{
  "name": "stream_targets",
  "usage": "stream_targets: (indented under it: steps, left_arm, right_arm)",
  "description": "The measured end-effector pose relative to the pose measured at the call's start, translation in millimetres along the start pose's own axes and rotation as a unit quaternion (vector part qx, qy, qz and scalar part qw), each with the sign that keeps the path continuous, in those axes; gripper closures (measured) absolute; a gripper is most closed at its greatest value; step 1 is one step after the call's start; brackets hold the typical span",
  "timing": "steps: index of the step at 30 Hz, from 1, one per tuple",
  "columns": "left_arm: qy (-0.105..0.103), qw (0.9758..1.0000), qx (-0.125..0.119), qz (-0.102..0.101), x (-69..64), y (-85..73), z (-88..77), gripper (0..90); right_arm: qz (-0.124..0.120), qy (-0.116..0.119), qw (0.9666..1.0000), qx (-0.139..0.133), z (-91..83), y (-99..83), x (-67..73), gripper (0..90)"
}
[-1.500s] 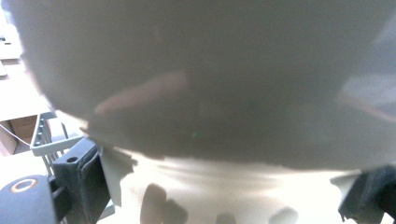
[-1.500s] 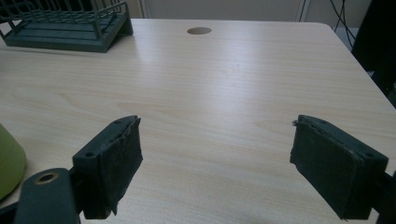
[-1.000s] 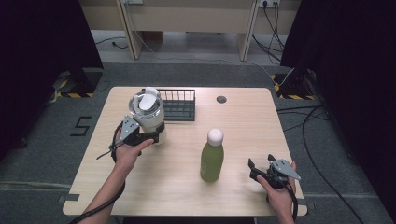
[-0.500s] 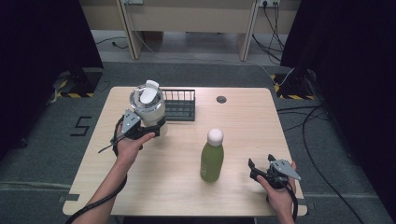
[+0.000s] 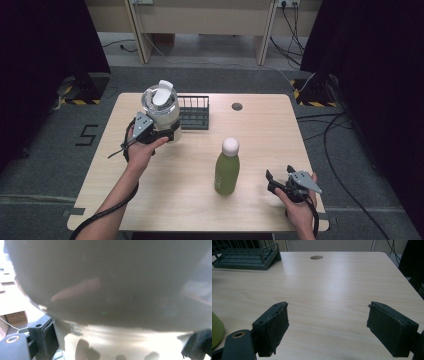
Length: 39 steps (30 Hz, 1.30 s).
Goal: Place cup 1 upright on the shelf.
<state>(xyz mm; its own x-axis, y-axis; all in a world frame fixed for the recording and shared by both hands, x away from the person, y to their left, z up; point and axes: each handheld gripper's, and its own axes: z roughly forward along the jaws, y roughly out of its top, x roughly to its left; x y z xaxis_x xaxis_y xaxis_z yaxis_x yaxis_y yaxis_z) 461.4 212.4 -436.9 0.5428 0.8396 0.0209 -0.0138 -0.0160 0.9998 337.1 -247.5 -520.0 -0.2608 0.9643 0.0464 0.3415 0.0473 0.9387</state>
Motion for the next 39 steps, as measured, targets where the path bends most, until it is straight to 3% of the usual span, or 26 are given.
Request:
stream_targets:
  steps: [12,39]
  left_arm:
    - [0.022,0.9997,-0.008,-0.006,6.8,5.9,8.2,9.2]
    - [0.057,0.9983,-0.008,0.001,19.3,19.2,28.1,9.2]
  right_arm:
    - [-0.003,-0.002,1.0,0.001,0.0,0.0,1.0,17.1]
    - [-0.001,-0.001,1.0,0.001,0.2,0.1,0.5,17.2]
